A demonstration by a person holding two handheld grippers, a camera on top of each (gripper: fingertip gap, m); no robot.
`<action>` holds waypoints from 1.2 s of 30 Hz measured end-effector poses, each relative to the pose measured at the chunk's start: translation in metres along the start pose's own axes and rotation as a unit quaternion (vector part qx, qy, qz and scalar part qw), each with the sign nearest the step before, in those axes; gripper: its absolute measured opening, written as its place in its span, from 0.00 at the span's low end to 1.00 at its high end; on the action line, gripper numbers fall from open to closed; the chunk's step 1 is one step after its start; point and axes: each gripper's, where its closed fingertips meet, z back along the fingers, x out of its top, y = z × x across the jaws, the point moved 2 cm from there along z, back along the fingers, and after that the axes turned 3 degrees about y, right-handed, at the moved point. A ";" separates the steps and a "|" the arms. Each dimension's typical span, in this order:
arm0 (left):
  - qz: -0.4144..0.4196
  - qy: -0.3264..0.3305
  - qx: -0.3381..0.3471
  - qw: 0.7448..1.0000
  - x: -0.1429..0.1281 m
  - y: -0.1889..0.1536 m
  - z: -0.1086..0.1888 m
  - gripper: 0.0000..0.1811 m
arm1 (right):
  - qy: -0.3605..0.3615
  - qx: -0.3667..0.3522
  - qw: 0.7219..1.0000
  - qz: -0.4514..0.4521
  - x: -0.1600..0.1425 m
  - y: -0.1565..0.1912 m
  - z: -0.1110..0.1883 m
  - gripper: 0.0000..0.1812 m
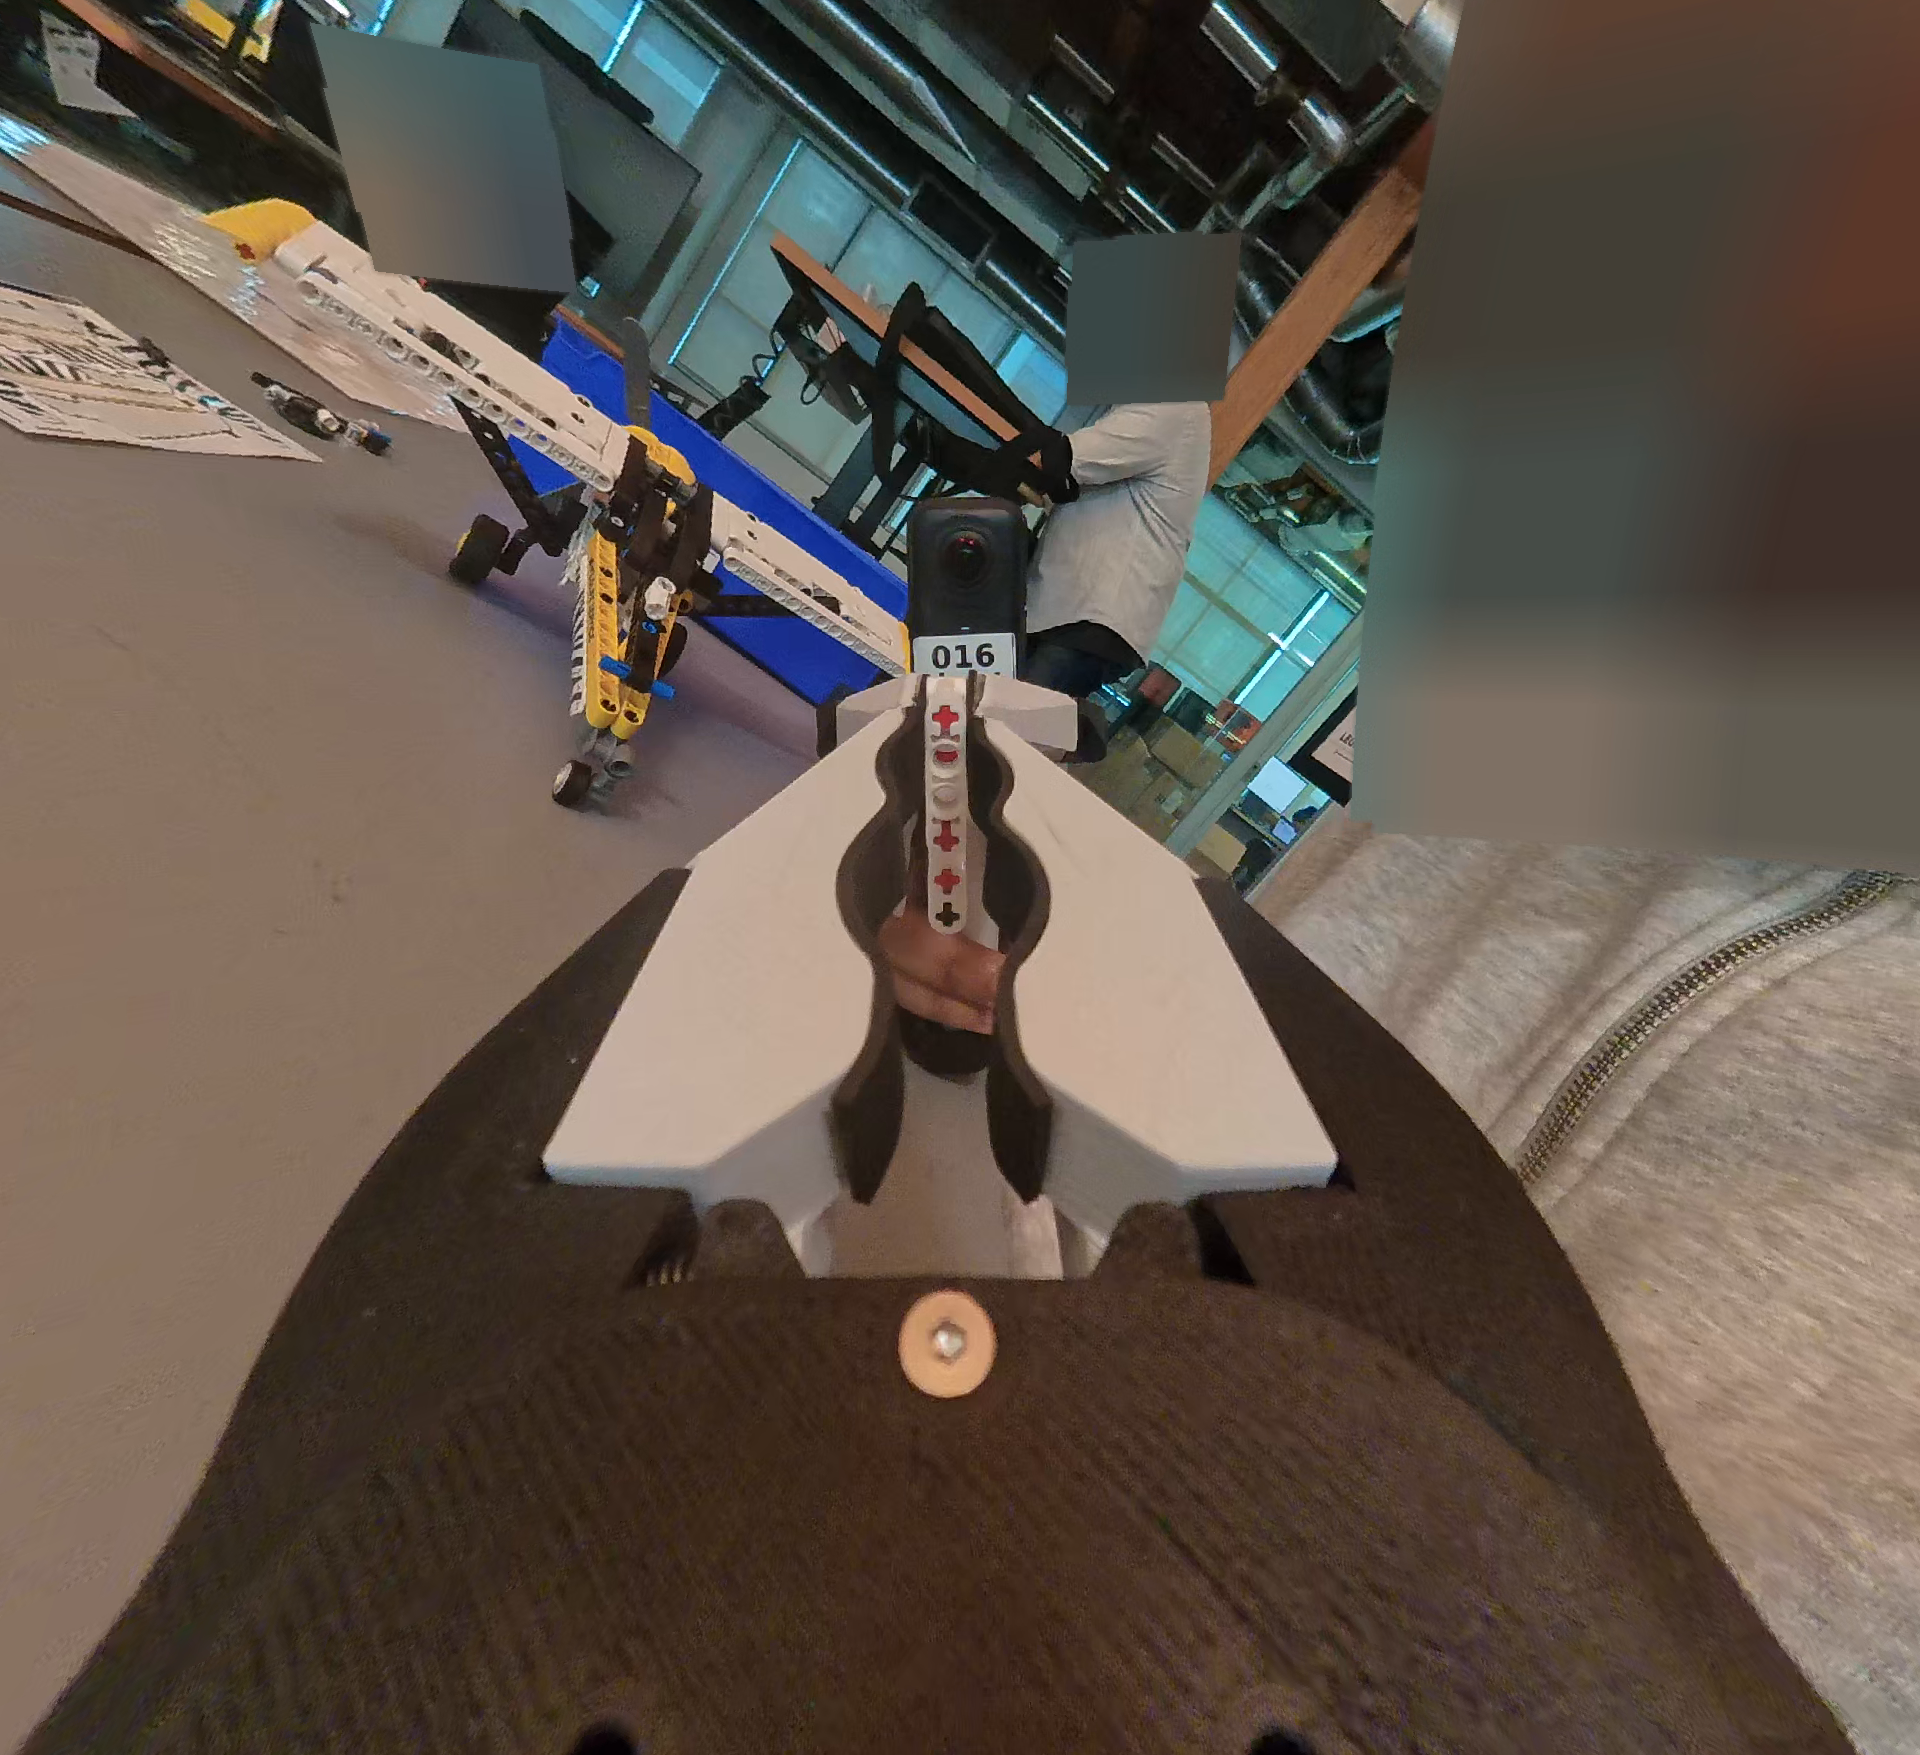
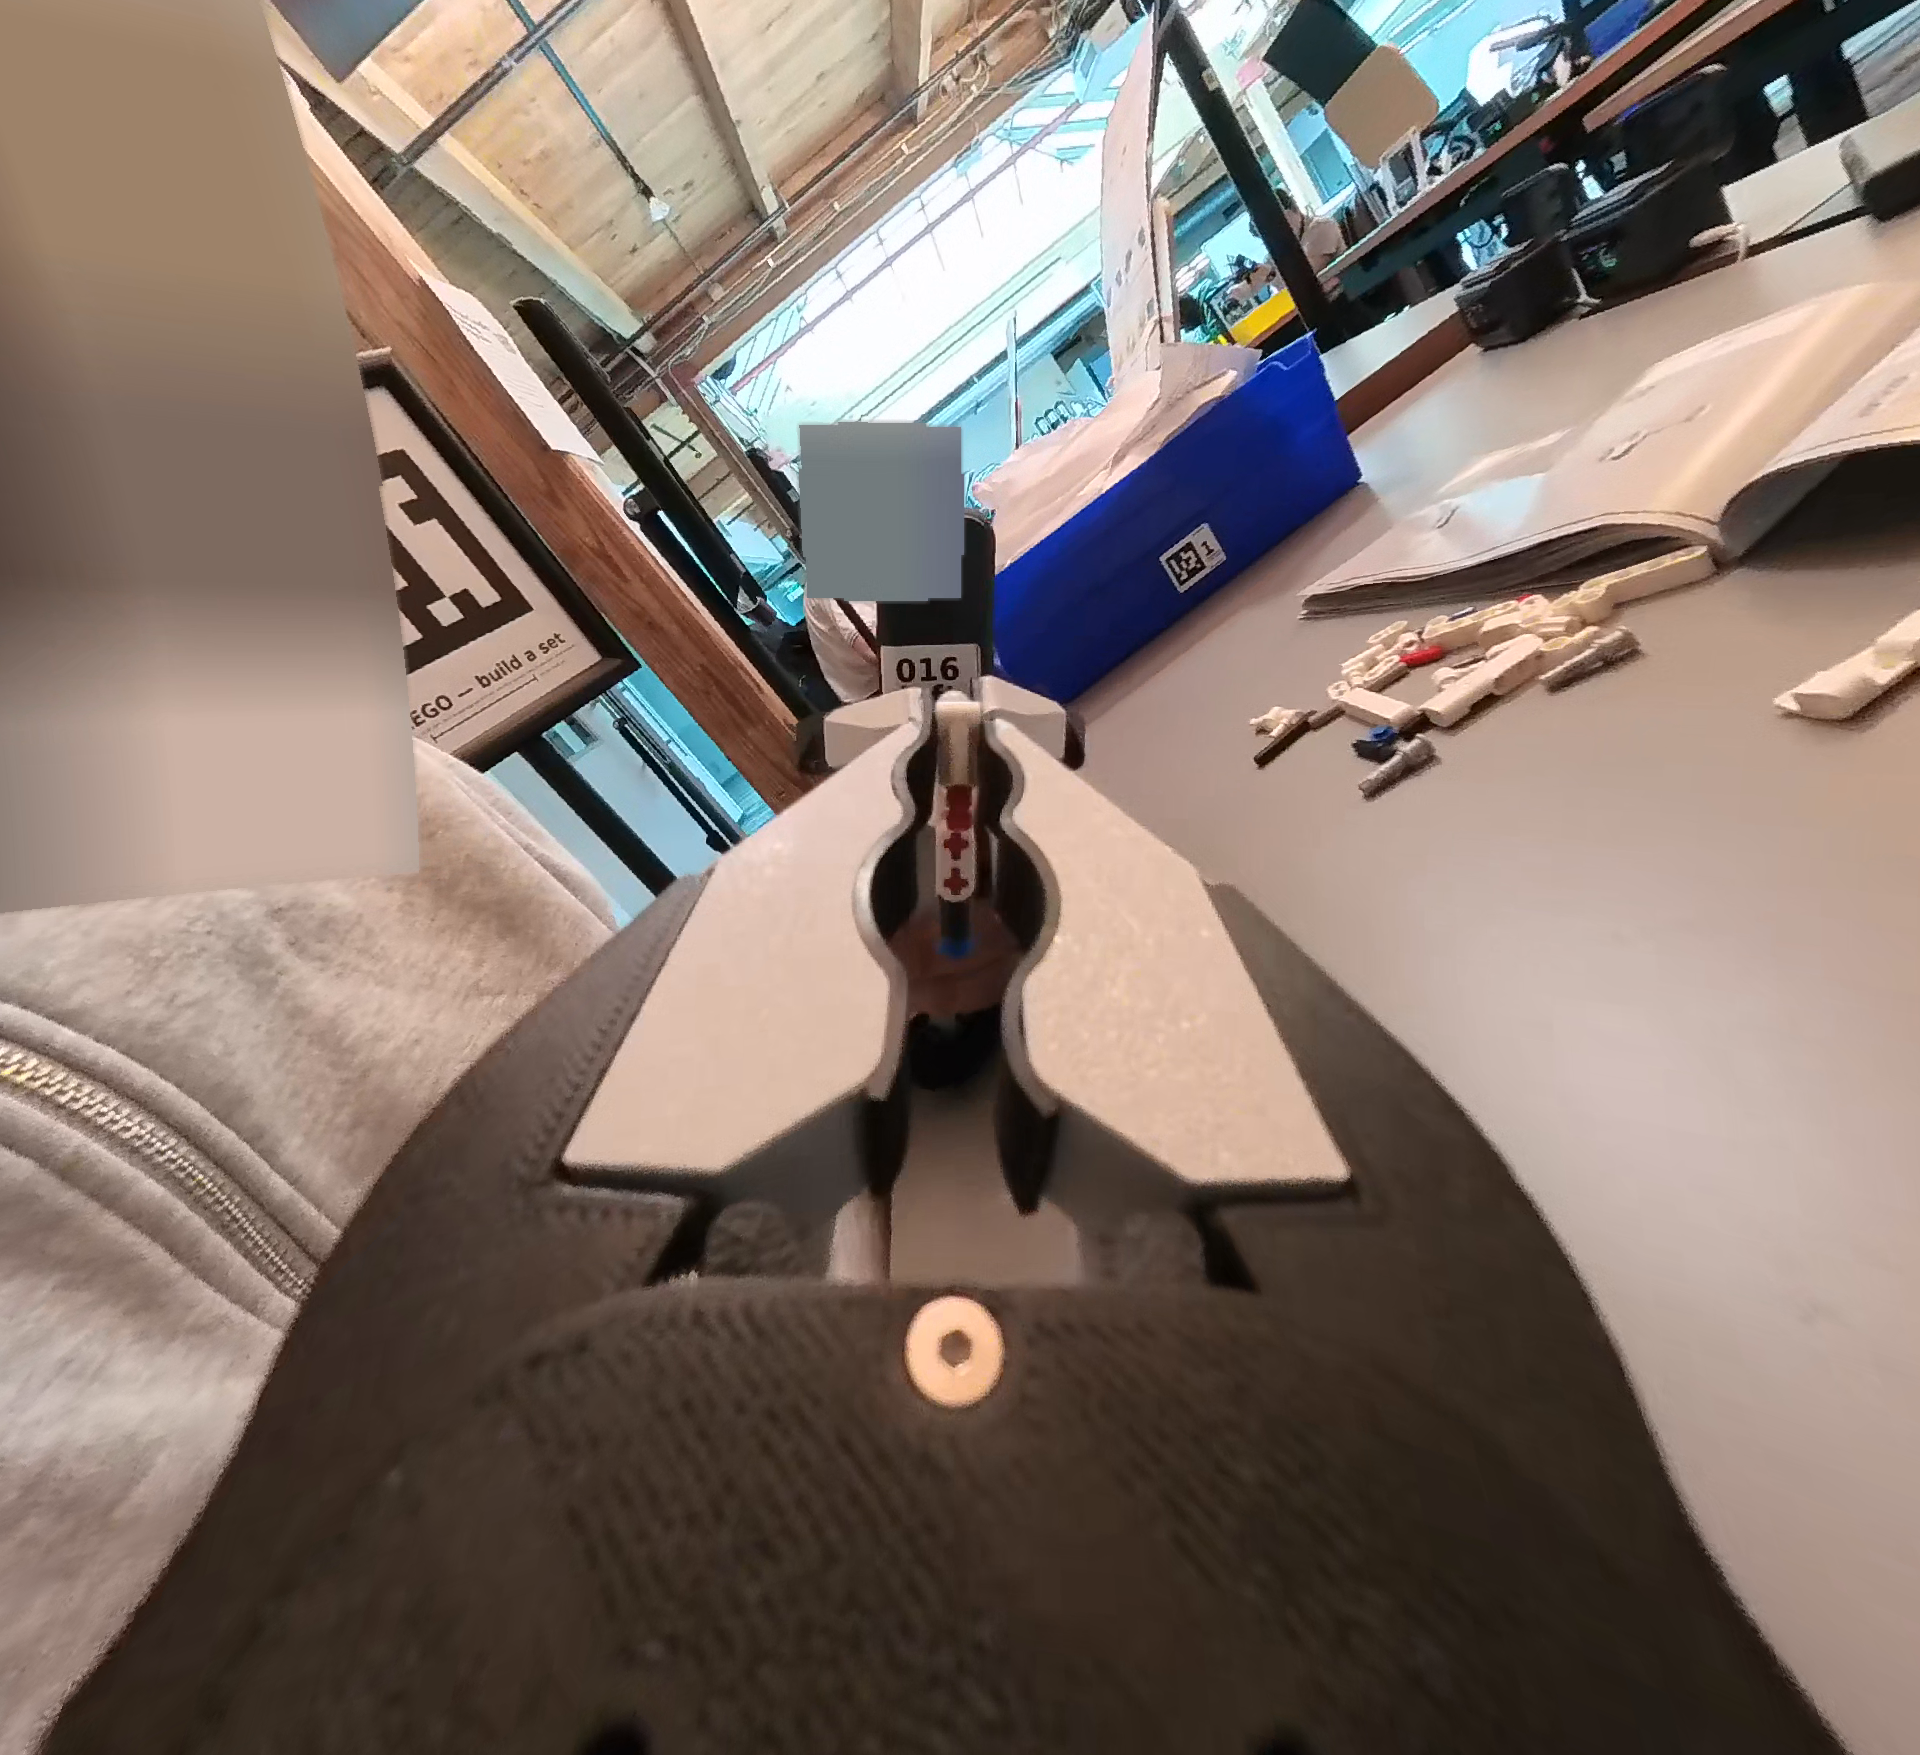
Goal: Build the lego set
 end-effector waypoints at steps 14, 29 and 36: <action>-0.199 0.049 0.342 0.917 0.105 0.049 -0.007 0.51 | -0.114 -0.041 0.990 0.067 0.031 -0.001 0.028 0.03; -0.068 0.336 0.524 0.780 0.073 0.283 -0.054 0.56 | -0.126 -0.061 0.986 0.085 0.031 0.001 0.035 0.03; -0.116 0.350 0.520 0.770 0.072 0.285 -0.049 0.52 | -0.137 -0.050 0.987 0.067 0.033 -0.001 0.038 0.03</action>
